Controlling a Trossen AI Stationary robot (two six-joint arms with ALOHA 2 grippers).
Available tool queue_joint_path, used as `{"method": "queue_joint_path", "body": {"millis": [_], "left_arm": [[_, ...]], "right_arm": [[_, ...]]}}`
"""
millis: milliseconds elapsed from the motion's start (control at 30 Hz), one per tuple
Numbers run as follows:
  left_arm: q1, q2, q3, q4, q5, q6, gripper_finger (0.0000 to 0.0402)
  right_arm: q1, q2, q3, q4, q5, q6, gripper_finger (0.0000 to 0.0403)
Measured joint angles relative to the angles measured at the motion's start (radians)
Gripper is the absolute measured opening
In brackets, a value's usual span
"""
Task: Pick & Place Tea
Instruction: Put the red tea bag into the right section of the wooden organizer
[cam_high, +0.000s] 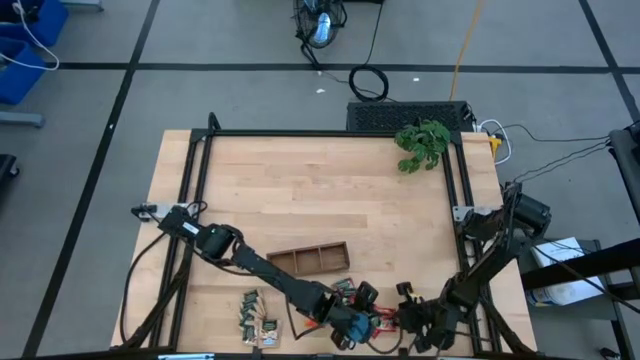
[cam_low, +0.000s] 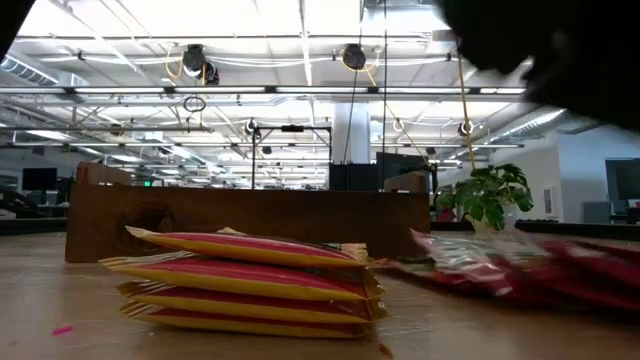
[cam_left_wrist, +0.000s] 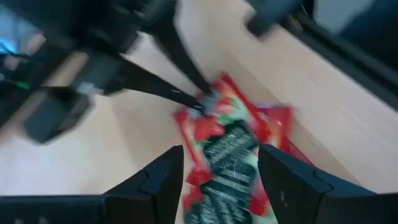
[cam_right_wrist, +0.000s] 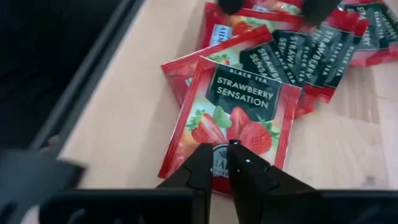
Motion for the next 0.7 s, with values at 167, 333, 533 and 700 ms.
{"method": "queue_joint_path", "body": {"millis": [167, 333, 533, 700], "left_arm": [[0.0, -0.001, 0.0, 0.003, 0.05, 0.011, 0.0212], [-0.003, -0.001, 0.0, -0.037, 0.055, 0.023, 0.0212], [-0.012, 0.043, -0.001, -0.053, 0.054, 0.054, 0.0212], [-0.023, 0.047, -0.001, -0.033, 0.041, 0.076, 0.0212]], "right_arm": [[-0.024, 0.046, 0.004, 0.019, -0.021, 0.046, 0.0022], [-0.027, 0.088, 0.005, 0.034, -0.025, 0.095, 0.002], [-0.027, 0.115, 0.002, 0.06, -0.034, 0.114, 0.002], [-0.027, 0.117, -0.011, 0.068, -0.02, 0.132, 0.002]]}}
